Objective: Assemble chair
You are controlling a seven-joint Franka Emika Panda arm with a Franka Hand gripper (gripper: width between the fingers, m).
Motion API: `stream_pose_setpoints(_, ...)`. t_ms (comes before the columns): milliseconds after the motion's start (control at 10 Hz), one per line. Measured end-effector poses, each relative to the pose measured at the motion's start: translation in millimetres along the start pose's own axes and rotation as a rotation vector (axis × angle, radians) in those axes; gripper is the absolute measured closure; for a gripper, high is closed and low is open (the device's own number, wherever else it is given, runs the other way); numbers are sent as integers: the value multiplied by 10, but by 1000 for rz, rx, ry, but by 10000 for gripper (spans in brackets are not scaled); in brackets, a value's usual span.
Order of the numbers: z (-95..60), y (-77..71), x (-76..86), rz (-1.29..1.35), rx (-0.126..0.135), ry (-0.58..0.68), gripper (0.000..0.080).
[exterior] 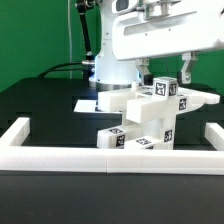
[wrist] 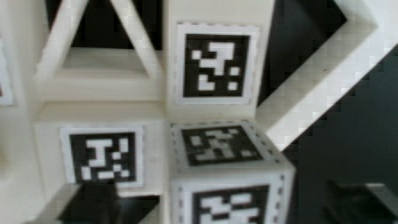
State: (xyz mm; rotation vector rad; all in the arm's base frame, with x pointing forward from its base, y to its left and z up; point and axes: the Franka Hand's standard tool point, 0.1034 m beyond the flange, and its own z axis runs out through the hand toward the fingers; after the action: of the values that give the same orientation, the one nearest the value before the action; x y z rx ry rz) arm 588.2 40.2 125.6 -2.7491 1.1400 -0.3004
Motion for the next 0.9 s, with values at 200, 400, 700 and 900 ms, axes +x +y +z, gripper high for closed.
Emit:
stream_pose_setpoints(200,-143,-27,-8,-16,16,1,155)
stream_pose_setpoints(400,-294,-8,-75,-17,30,0,151)
stream_pose_setpoints(700,-351,25,-136,-13,33,-5,150)
stream_pose_setpoints(900,-346,28,-138,-13,32,-5,150)
